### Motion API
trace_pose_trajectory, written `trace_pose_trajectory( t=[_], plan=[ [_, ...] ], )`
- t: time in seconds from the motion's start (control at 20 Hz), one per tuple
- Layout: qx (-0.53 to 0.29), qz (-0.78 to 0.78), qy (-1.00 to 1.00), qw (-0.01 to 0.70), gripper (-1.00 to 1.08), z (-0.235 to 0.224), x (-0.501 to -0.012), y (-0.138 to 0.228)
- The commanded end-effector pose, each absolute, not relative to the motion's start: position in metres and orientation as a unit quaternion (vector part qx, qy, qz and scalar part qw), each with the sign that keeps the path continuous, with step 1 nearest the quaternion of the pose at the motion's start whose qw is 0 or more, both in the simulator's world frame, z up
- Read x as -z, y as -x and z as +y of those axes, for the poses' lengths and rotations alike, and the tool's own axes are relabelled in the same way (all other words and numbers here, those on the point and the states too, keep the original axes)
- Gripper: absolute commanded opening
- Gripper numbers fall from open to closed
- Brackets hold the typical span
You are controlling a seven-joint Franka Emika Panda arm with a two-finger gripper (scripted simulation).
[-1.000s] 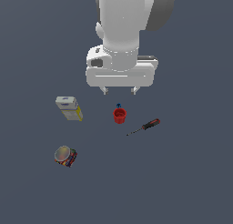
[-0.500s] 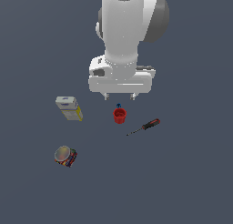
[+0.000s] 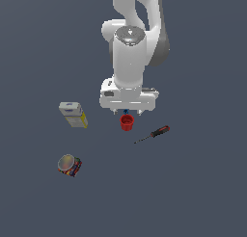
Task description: Pick up a designated object from a clutter of objects.
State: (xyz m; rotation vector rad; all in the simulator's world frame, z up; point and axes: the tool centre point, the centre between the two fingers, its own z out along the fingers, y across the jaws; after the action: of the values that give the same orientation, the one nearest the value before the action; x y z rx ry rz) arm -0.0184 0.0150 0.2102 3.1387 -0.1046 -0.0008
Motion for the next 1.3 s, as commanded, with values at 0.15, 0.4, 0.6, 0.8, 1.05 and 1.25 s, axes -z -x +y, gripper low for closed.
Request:
trace_pose_trajectory(
  t=[0.15,0.4,0.6,0.8,1.05,1.25],
  plan=[
    [0.000,-0.048,-0.999,0.001,1.00,0.017,-0.162,0.040],
    [0.000,-0.059,-0.998,0.000,1.00,0.018,-0.130,0.059],
    [0.000,-0.065,-0.998,0.000,1.00,0.018,-0.112,0.071],
    [0.000,-0.069,-0.998,0.000,1.00,0.019,-0.102,0.079],
    [0.000,-0.071,-0.997,0.000,1.00,0.019,-0.097,0.083],
    [0.000,-0.070,-0.998,0.000,1.00,0.019,-0.096,0.083]
  ],
)
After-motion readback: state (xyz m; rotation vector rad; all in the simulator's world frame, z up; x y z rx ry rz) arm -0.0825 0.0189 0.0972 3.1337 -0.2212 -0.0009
